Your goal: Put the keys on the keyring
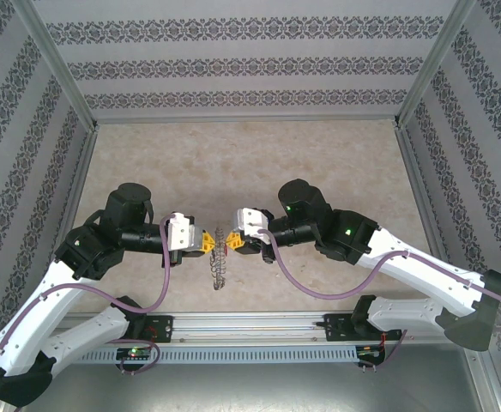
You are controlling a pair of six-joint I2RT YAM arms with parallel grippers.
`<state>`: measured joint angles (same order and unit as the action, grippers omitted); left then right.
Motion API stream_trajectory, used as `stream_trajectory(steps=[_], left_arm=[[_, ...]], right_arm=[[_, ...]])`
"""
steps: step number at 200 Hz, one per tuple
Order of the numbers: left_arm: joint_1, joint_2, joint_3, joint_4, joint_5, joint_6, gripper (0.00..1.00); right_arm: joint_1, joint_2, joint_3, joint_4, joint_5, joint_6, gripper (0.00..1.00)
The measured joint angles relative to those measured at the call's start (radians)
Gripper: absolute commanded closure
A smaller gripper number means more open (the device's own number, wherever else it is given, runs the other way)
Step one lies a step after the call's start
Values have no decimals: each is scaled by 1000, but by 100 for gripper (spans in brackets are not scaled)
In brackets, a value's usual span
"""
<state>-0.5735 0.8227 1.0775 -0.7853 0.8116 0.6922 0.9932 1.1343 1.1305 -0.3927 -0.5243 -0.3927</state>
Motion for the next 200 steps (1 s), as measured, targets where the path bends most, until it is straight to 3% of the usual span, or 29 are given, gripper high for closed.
stream_trajectory(steps=[200], left_arm=[[0, 0, 0, 0, 1, 0, 100]], right_arm=[[0, 8, 0, 0, -16, 0, 100]])
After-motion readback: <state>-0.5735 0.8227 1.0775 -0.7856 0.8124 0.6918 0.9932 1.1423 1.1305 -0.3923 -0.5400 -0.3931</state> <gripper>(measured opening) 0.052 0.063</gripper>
